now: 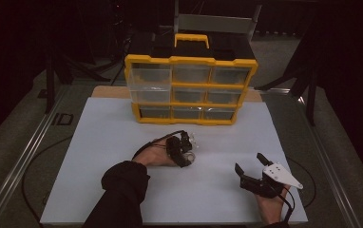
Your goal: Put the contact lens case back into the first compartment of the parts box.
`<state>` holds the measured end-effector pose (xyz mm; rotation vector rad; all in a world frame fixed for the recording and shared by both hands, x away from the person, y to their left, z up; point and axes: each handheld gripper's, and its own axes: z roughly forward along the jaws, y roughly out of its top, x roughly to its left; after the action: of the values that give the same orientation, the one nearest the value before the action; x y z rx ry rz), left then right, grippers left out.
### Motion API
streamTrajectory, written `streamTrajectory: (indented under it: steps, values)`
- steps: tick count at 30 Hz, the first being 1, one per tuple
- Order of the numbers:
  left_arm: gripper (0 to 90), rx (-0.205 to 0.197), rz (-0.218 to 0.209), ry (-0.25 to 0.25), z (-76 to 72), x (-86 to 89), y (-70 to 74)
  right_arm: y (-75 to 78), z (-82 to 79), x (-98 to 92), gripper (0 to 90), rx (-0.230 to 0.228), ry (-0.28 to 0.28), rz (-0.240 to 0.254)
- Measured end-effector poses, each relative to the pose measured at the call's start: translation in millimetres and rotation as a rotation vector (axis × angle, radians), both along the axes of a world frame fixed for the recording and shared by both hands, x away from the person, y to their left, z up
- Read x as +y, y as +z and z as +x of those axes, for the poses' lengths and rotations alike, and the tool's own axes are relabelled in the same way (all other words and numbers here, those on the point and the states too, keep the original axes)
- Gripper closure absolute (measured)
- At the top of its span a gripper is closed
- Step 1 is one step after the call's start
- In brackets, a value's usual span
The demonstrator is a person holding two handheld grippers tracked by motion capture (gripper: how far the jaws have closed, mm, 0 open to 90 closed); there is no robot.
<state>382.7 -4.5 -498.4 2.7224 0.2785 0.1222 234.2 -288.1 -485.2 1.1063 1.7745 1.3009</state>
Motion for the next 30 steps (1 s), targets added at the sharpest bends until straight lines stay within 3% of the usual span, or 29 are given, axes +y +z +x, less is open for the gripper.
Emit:
streamTrajectory:
  steps: [7,19,30]
  values:
    - [48.9,-0.010,0.024,-0.014,-1.3,-2.8,1.5,0.2,-0.3,-0.2,10.4,0.000,-0.001,-0.001]
    - [49.7,-0.001,0.005,-0.021,-0.9,0.0,3.9,0.2,-0.4,-0.6,10.4,0.001,-0.002,0.000]
    - [49.7,-0.017,-0.019,-0.023,-2.4,2.7,9.9,0.1,-0.3,-0.6,10.3,0.000,-0.001,0.002]
